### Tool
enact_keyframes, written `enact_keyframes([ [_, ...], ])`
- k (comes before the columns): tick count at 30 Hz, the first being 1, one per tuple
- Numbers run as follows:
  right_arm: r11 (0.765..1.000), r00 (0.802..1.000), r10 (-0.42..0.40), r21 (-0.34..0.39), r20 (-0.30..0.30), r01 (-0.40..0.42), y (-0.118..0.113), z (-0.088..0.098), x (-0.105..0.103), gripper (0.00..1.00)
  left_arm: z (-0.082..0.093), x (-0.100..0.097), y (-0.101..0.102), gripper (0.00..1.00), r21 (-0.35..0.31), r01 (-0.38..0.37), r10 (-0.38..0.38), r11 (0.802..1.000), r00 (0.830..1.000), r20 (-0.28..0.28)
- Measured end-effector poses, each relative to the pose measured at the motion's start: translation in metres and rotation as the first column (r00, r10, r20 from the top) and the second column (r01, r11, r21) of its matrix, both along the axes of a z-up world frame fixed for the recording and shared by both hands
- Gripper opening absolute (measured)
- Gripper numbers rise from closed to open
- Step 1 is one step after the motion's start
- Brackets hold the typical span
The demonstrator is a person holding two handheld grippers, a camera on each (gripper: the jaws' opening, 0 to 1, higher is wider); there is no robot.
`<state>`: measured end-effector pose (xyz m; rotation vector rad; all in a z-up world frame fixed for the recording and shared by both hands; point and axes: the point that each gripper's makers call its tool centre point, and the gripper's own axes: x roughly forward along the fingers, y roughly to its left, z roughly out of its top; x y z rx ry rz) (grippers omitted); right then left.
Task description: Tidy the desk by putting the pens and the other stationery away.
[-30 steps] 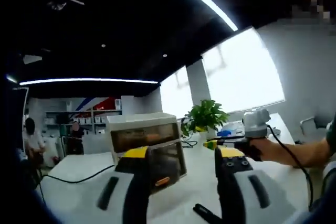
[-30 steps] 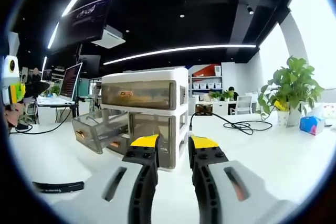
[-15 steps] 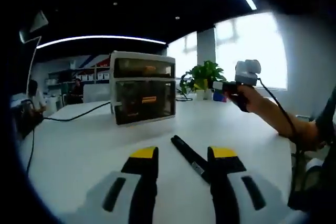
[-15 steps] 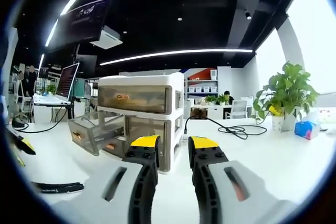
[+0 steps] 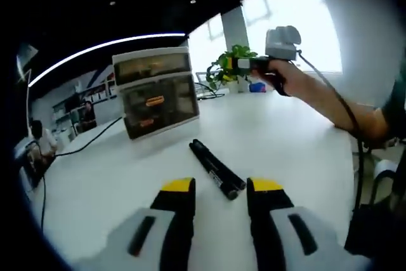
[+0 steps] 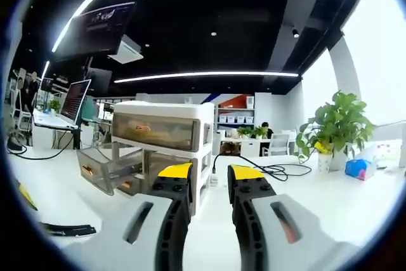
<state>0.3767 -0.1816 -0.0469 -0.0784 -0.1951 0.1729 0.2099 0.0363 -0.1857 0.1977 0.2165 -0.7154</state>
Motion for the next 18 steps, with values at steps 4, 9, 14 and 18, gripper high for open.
enact_keyframes([
  [4, 1.0, 1.0, 0.0, 0.002, -0.012, 0.0, 0.0, -0.003, 0.001, 0.25, -0.005, -0.001, 0.001, 0.31, 0.017, -0.007, 0.008, 1.0, 1.0, -0.021],
  [9, 0.998, 0.999, -0.038, -0.049, 0.024, 0.039, -0.004, 0.005, -0.002, 0.25, -0.007, 0.006, 0.009, 0.29, 0.025, -0.048, 0.049, 0.999, 0.999, -0.013],
  [14, 0.997, 0.999, -0.046, -0.055, 0.013, 0.047, -0.006, 0.002, 0.0, 0.25, -0.009, 0.009, 0.01, 0.23, 0.005, -0.081, 0.081, 0.997, 0.996, -0.03],
  [18, 0.998, 0.999, -0.043, -0.053, 0.008, 0.043, -0.005, 0.001, 0.001, 0.25, -0.008, 0.012, 0.016, 0.21, 0.016, -0.102, 0.102, 0.995, 0.995, -0.013],
])
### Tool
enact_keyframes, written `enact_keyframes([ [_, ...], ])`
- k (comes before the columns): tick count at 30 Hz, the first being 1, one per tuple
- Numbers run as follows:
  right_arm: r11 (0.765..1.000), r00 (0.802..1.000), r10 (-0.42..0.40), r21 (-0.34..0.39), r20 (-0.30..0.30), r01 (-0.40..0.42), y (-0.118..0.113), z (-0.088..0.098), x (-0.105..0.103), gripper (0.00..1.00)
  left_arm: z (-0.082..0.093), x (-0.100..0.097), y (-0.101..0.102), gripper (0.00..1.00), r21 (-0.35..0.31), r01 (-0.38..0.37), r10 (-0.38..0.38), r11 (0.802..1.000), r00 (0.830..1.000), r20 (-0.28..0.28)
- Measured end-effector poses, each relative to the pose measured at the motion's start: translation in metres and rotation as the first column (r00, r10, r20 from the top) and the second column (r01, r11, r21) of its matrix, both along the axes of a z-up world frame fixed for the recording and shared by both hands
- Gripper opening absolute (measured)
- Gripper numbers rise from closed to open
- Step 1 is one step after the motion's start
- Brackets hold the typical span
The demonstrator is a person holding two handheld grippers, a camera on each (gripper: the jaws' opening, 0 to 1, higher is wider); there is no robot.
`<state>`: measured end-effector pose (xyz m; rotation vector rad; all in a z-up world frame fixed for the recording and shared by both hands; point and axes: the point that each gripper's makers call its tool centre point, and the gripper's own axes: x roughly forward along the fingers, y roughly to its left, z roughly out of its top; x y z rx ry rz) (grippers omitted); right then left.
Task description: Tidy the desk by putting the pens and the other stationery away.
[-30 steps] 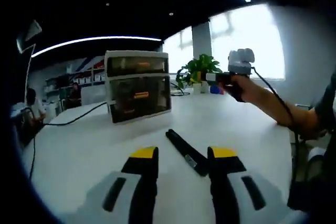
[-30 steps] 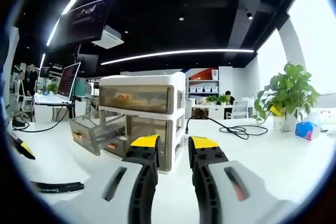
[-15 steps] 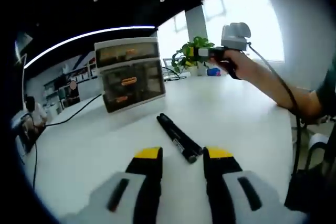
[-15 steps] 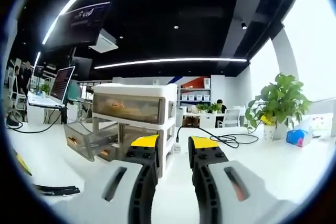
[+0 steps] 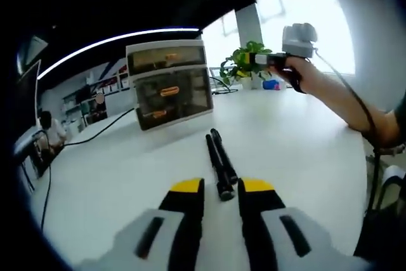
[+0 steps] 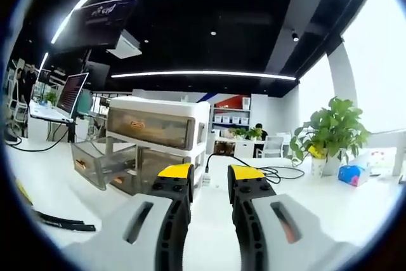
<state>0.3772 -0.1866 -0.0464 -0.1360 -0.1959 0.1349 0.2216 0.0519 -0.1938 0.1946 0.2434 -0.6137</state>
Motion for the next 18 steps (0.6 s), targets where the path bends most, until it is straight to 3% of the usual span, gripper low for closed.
enact_keyframes([
  [5, 1.0, 1.0, 0.001, 0.0, -0.001, -0.001, 0.0, 0.0, 0.0, 0.25, 0.0, 0.0, 0.005, 0.16, 0.005, -0.014, 0.014, 1.0, 1.0, 0.001],
  [13, 1.0, 1.0, 0.006, 0.002, -0.006, -0.006, 0.001, -0.001, 0.0, 0.25, -0.002, -0.004, 0.014, 0.11, -0.066, -0.033, 0.028, 0.997, 0.997, -0.07],
  [16, 1.0, 1.0, 0.003, 0.006, -0.002, -0.003, -0.001, 0.0, 0.0, 0.25, 0.01, -0.005, 0.018, 0.11, -0.124, -0.049, 0.046, 0.991, 0.999, -0.029],
  [18, 1.0, 1.0, 0.005, 0.009, -0.004, -0.005, 0.0, 0.0, 0.0, 0.25, 0.016, -0.005, 0.023, 0.11, -0.181, -0.081, 0.075, 0.98, 0.996, -0.037],
])
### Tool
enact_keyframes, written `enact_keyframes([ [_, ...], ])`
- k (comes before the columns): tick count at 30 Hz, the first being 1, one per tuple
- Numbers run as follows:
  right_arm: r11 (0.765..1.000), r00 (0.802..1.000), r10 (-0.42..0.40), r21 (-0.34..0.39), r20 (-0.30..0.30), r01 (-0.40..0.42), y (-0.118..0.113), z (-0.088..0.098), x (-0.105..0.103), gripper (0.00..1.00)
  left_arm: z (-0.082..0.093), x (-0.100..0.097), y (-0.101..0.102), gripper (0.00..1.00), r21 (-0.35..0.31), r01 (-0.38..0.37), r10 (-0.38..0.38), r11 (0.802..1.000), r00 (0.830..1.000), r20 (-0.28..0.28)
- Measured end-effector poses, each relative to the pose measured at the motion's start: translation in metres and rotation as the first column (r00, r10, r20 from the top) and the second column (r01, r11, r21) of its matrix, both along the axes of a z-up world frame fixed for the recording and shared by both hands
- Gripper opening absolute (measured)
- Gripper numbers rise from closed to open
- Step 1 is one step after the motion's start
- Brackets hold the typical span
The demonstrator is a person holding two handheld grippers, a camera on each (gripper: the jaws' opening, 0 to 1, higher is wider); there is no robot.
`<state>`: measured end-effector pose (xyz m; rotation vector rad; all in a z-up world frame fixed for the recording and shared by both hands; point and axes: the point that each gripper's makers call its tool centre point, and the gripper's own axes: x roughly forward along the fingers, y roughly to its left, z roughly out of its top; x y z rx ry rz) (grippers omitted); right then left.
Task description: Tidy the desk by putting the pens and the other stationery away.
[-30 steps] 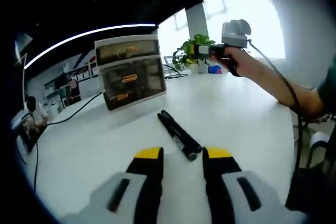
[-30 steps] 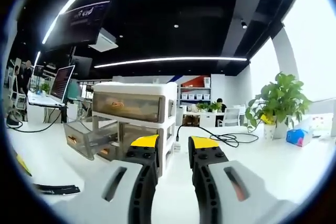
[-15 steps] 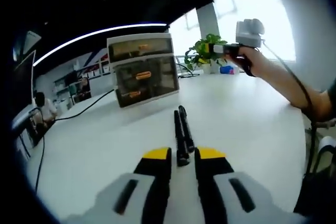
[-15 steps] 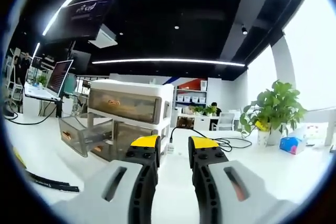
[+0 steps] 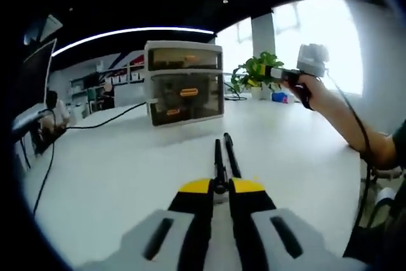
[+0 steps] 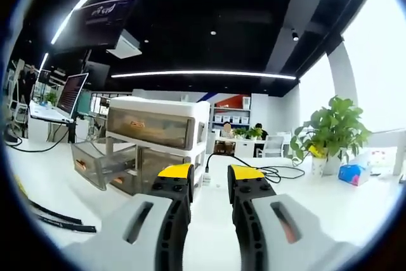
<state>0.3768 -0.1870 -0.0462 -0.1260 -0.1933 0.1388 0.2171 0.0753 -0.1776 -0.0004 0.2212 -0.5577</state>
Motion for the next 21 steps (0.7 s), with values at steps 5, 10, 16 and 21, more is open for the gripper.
enact_keyframes([
  [5, 1.0, 1.0, 0.009, 0.001, -0.008, -0.009, 0.003, -0.002, 0.001, 0.25, 0.019, -0.003, 0.01, 0.11, -0.141, -0.009, 0.009, 0.99, 1.0, 0.005],
  [10, 1.0, 1.0, 0.005, 0.002, -0.003, -0.005, 0.001, -0.001, 0.0, 0.25, 0.035, -0.004, 0.02, 0.11, -0.202, -0.015, 0.015, 0.979, 1.0, 0.002],
  [16, 1.0, 1.0, 0.018, 0.008, -0.018, -0.018, 0.004, -0.005, 0.002, 0.25, 0.082, 0.002, 0.032, 0.11, -0.242, -0.035, 0.054, 0.97, 0.996, 0.073],
  [21, 1.0, 1.0, 0.007, 0.005, -0.009, -0.007, 0.002, -0.002, 0.001, 0.25, 0.117, 0.007, 0.037, 0.11, -0.251, -0.027, 0.068, 0.968, 0.986, 0.155],
])
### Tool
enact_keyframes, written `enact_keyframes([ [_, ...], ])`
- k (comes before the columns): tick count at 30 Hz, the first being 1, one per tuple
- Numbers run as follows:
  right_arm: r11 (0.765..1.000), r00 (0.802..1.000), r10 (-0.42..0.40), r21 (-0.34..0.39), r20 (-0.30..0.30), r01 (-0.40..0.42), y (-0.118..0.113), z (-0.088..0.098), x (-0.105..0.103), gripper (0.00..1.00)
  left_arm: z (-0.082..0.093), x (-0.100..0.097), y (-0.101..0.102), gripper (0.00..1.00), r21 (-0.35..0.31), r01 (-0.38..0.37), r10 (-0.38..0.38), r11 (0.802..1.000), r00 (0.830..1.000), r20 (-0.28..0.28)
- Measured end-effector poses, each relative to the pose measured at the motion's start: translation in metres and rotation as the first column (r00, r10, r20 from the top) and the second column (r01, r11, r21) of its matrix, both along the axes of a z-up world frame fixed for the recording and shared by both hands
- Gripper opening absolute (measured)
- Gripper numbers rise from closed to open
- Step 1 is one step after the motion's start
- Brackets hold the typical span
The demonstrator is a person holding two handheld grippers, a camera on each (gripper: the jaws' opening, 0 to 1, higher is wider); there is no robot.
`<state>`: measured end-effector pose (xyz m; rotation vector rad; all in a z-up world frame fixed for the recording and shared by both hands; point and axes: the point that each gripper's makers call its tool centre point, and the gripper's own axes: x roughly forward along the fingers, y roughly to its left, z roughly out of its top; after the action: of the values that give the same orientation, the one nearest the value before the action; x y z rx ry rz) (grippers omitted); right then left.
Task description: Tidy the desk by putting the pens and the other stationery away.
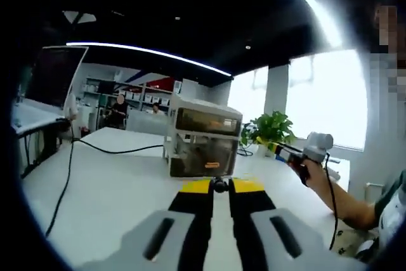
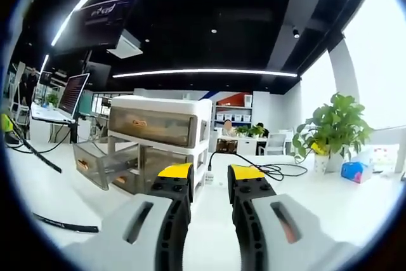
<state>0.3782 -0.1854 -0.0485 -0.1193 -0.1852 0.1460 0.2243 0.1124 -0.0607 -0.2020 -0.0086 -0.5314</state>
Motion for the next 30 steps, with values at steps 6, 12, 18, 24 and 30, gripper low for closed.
enact_keyframes([
  [6, 1.0, 1.0, 0.02, 0.008, -0.001, -0.02, 0.004, 0.0, 0.0, 0.25, 0.042, 0.015, 0.003, 0.11, -0.015, -0.025, 0.026, 1.0, 0.998, 0.049],
  [12, 0.999, 0.999, 0.032, -0.003, 0.006, -0.032, 0.007, 0.0, 0.001, 0.25, 0.06, 0.063, -0.005, 0.11, 0.067, -0.047, 0.047, 0.997, 0.999, 0.004],
  [18, 1.0, 1.0, 0.027, 0.013, 0.01, -0.028, 0.005, -0.001, 0.002, 0.25, 0.052, 0.117, -0.015, 0.11, 0.192, -0.073, 0.083, 0.979, 0.995, -0.046],
  [24, 0.999, 0.999, 0.044, 0.009, 0.009, -0.044, 0.009, -0.001, 0.001, 0.25, 0.029, 0.149, -0.03, 0.11, 0.306, -0.054, 0.103, 0.95, 0.984, -0.145],
  [30, 0.998, 0.998, 0.057, 0.021, 0.028, -0.058, 0.01, 0.004, -0.001, 0.25, 0.023, 0.168, -0.043, 0.11, 0.355, -0.051, 0.113, 0.934, 0.981, -0.156],
])
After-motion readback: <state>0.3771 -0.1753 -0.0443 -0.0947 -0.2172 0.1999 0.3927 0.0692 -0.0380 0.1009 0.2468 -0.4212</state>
